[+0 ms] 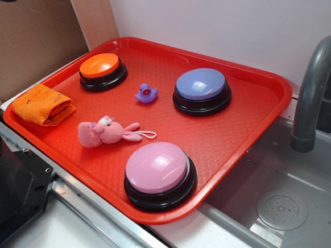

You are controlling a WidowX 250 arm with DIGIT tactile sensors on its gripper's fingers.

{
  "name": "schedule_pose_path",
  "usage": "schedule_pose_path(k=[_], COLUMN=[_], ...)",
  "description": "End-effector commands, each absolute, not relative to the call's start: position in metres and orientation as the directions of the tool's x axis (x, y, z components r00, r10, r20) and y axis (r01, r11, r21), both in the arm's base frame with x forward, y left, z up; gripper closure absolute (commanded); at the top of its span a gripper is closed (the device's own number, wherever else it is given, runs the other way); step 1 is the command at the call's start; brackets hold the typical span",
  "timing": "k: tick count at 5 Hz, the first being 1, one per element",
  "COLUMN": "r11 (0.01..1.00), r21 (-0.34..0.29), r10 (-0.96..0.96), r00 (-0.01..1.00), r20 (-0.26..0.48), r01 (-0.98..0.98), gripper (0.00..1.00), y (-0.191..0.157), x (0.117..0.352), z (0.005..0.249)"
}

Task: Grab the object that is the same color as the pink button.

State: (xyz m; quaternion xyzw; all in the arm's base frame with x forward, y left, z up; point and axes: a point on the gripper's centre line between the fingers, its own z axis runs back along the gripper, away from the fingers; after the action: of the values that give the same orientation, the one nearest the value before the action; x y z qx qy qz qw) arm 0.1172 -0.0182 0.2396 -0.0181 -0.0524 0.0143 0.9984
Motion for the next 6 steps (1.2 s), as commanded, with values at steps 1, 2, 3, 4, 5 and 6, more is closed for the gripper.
schedule_pose_path(k=[1, 2, 3, 4, 5, 6], r11=[0.999, 0.997, 0.983, 0.956, 0.868, 0.842], r21=[-0.038, -0.023, -0.022, 0.008, -0.041, -0.043], r10=[0.030, -0.080, -0.185, -0.289, -0.494, -0.534], r00=[0.994, 0.996, 0.981, 0.948, 0.854, 0.819], r20=[0.104, 0.030, -0.064, -0.131, -0.162, -0.210], r01=[-0.027, 0.080, 0.184, 0.292, 0.494, 0.537], gripper=[0.00, 0.00, 0.00, 0.00, 0.00, 0.00], y=[-0.018, -0.021, -0.016, -0.019, -0.004, 0.000], x=[0.117, 0.131, 0.144, 0.153, 0.152, 0.152], z=[0.240, 0.214, 0.165, 0.131, 0.095, 0.076])
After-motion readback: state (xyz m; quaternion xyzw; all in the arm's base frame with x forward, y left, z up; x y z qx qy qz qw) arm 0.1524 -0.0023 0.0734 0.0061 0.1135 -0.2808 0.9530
